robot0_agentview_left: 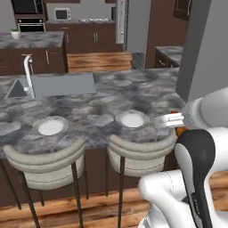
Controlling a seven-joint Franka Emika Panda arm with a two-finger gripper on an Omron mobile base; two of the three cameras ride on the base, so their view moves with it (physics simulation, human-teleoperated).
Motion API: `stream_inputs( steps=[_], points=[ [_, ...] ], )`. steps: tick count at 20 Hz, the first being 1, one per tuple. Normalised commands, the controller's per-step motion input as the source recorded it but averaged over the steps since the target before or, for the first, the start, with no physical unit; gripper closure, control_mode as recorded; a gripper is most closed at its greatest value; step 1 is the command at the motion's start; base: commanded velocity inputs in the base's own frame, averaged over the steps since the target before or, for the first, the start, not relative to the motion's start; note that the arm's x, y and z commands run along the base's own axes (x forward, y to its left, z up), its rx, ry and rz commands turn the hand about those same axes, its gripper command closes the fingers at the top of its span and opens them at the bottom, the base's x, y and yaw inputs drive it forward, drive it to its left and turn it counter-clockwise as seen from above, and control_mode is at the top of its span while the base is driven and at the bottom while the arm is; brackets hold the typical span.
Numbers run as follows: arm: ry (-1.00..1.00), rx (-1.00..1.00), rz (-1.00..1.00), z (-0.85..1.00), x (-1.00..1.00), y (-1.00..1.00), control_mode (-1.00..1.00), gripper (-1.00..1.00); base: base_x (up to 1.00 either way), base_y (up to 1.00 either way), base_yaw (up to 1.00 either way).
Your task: Transport the chicken drumstick and avocado to the fridge. Place the chicken drumstick on the rack containing meat and place the avocado on the rack containing the vegetable, ensuring meats and vegetables are on different racks.
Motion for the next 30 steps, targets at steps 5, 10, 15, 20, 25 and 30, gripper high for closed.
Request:
stream_inputs(
  steps=[5, 10, 15, 20, 25, 30],
  points=[
    [0.00, 0.00, 0.00, 0.00, 0.00, 0.00, 1.00, 1.00, -1.00, 0.76, 0.01],
    [0.00, 0.00, 0.00, 0.00, 0.00, 0.00, 1.00, 1.00, -0.65, 1.00, 0.07],
    [0.00, 0.00, 0.00, 0.00, 0.00, 0.00, 1.00, 1.00, 0.09, 1.00, 0.04],
    [0.00, 0.00, 0.00, 0.00, 0.00, 0.00, 1.00, 1.00, 0.69, 1.00, -0.03],
    [0.00, 0.00, 0.00, 0.00, 0.00, 0.00, 1.00, 1.00, 0.35, 1.00, -0.01],
    [0.00, 0.00, 0.00, 0.00, 0.00, 0.00, 1.00, 1.00, 0.00, 1.00, 0.00]
  ],
)
